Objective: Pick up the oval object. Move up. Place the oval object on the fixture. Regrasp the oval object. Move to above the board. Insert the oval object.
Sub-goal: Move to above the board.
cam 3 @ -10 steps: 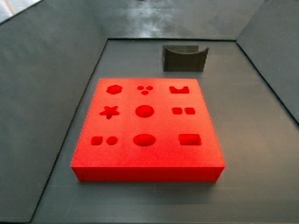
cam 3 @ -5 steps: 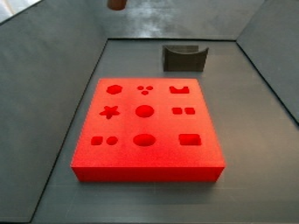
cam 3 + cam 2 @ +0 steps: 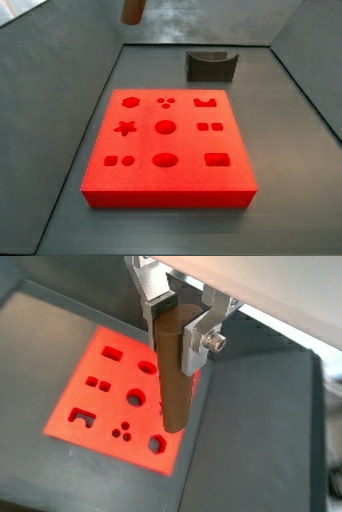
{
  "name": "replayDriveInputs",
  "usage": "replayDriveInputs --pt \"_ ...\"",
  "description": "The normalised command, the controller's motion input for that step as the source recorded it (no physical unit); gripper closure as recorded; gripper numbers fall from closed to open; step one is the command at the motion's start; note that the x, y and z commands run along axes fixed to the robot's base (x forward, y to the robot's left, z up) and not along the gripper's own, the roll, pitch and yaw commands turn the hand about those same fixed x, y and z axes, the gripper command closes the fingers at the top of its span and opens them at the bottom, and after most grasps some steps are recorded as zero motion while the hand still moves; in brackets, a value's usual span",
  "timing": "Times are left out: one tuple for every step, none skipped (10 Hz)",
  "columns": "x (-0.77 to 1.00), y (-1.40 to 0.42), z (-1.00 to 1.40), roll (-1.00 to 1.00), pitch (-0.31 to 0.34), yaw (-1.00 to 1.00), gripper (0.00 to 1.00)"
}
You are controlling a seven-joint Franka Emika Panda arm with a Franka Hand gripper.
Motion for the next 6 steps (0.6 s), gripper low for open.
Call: replayDriveInputs --pt "-0.1 0.03 -0.01 -0.32 -0.571 1.0 1.0" --pt "-0.09 0.03 -0.01 -0.28 -0.646 1.0 1.0" --pt "-0.09 0.03 -0.01 -0.26 -0.684 1.0 1.0" --pt "-0.08 0.02 -0.01 -0.17 -0.701 0.86 1.0" --pt "-0.08 0.02 -0.01 -0.12 -0.6 0.68 1.0" --pt "-0.06 0.02 -0.01 -0.05 -0.391 0.37 1.0"
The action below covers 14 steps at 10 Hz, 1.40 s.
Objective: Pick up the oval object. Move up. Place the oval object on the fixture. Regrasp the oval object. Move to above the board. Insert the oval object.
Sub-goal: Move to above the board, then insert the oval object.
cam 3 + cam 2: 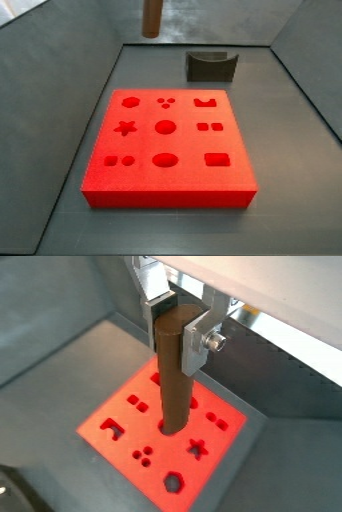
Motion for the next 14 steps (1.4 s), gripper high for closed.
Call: replayDriveInputs --pt "-0.04 0.01 0.0 -0.03 -0.251 0.21 1.0" --pt "0.0 0.0 0.0 0.01 -0.019 0.0 1.0" --pt "0.0 0.0 0.0 0.0 0.011 0.0 1.0" --pt "0.01 0.0 0.01 -0.03 0.019 0.0 1.0" --pt "0.0 0.0 0.03 -0.02 0.0 0.0 1.0" --pt "0.0 0.0 -0.01 0.0 -0.026 0.01 1.0" --pt "0.0 0.07 -0.01 -0.04 0.0 0.0 1.0" --pt "0.0 -0.22 0.0 0.07 0.0 -0.02 1.0" --pt "0.0 -0.15 -0.09 0.05 0.0 -0.94 1.0" --pt "0.0 0.0 -0.14 0.05 0.0 -1.0 1.0" --pt "0.0 0.0 -0.14 0.05 0.0 -1.0 1.0" --pt "0.0 0.0 -0.14 0.04 0.0 -1.0 1.0" --pt "0.0 -0.04 -0.02 0.0 0.0 -1.0 1.0" --pt "0.0 -0.07 -0.01 0.0 0.0 -1.0 1.0"
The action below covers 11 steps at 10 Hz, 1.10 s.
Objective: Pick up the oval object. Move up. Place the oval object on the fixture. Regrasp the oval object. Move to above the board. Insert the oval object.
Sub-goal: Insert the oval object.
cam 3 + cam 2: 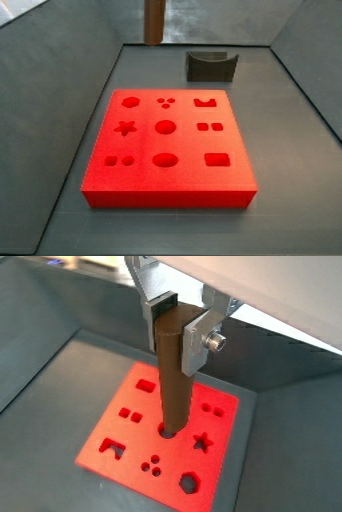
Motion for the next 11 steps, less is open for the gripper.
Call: replayDriveInputs --pt "0.0 -0.07 0.0 0.0 0.0 -1.0 1.0" --pt "0.0 -0.24 0.0 0.0 0.0 -0.93 1.0" --pt "0.02 -0.35 0.0 0.0 0.0 -0.86 1.0" --pt "0.02 -0.35 -0.01 0.0 0.0 -0.85 1.0" --pt "0.03 -0.39 -0.02 0.0 0.0 -0.83 1.0" --pt "0.02 -0.43 -0.05 0.0 0.0 -0.8 1.0" --pt "0.01 -0.47 -0.07 0.0 0.0 -0.76 1.0" --pt "0.0 -0.53 -0.08 0.0 0.0 -0.7 1.0" --pt "0.0 -0.57 -0.09 0.0 0.0 -0.65 1.0" --pt "0.01 -0.61 -0.09 0.0 0.0 -0.61 1.0" --pt "0.12 -0.63 -0.14 0.0 0.0 -0.52 1.0"
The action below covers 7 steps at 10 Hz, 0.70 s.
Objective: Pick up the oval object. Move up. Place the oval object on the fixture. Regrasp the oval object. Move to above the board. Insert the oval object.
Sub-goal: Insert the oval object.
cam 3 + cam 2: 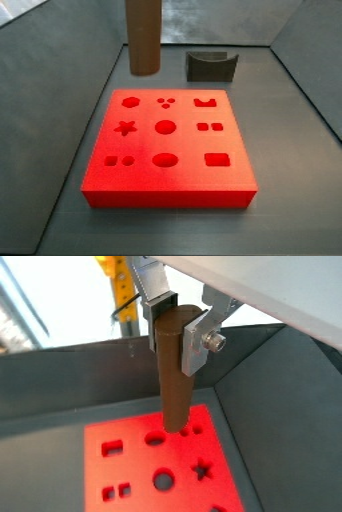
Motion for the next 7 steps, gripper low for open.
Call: replayDriveInputs --pt "0.42 -0.65 -0.59 0.08 0.0 -0.34 1.0" --pt "0.63 -0.46 -0.54 0.37 0.0 -0.07 1.0" --pt "0.66 -0.38 -0.4 0.44 0.0 -0.05 1.0" --pt "0.43 -0.45 -0.27 0.4 0.0 -0.29 1.0" --pt "0.2 -0.41 -0.23 0.17 -0.039 -0.64 1.0" --pt "0.19 -0.34 -0.31 0.15 -0.046 -0.72 1.0" --pt "0.38 -0.26 -0.36 0.14 -0.02 -0.6 1.0"
